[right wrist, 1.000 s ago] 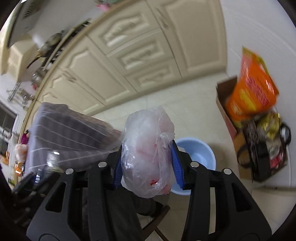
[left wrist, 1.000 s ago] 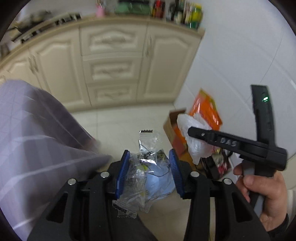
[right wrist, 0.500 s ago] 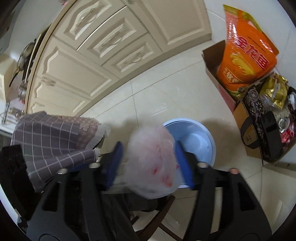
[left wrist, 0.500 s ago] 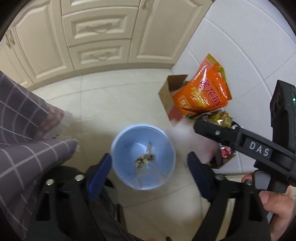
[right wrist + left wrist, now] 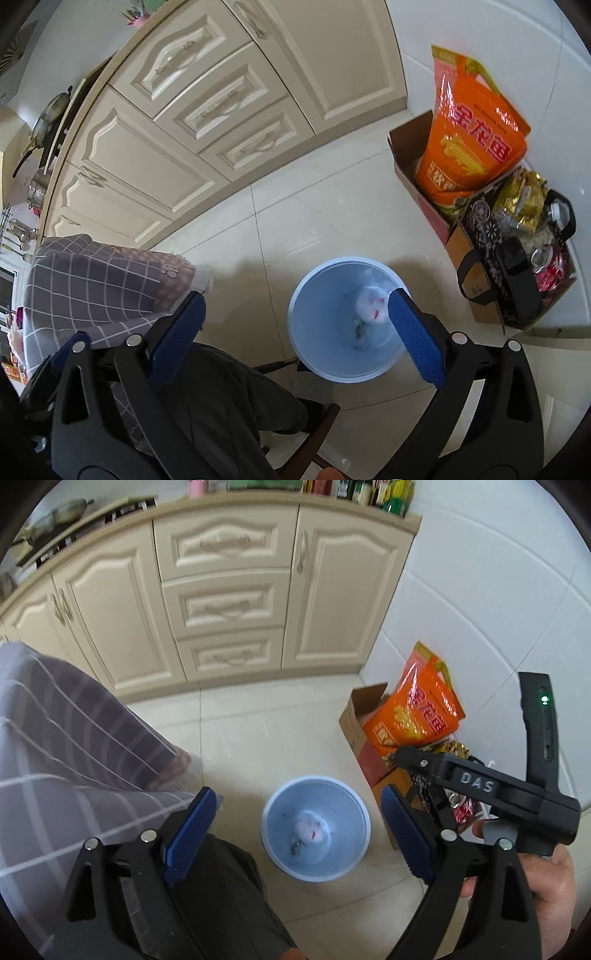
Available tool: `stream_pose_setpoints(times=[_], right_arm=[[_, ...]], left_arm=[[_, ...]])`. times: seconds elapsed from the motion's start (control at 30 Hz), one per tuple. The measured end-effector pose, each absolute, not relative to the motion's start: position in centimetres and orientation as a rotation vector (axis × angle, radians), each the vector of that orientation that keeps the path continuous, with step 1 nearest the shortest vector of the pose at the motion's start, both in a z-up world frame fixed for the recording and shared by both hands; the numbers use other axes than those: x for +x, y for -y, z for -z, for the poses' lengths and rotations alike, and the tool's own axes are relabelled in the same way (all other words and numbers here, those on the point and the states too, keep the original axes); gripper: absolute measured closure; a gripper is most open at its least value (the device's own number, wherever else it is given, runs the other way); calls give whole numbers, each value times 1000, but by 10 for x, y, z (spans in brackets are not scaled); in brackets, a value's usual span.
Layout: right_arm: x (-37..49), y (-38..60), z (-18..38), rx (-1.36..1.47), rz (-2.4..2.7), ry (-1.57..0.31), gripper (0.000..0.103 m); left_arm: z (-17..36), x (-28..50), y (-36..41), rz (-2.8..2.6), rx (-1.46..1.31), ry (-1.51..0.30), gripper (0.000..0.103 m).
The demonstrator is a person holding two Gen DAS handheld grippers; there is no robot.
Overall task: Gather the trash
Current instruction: 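Return both tools to the table above the remaining trash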
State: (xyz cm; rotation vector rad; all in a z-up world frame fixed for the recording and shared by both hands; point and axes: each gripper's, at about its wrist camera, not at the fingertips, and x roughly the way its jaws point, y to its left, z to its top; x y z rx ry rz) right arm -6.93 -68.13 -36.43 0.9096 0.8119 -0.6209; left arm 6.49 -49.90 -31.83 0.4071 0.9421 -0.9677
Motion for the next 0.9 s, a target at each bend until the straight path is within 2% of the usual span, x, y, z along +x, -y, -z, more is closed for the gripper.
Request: stream_pose_setpoints(times=[0.33, 0.73, 0.9], right_arm=[[-46, 643, 273, 758, 567, -680, 6], [0, 565, 174, 580, 381, -559, 6], [20, 526, 138, 512, 285, -511, 6]], left_arm=[[244, 65, 452, 953, 302, -793, 14], [174, 89, 358, 798, 191, -635, 14], [151, 99, 311, 723, 150, -576, 9]])
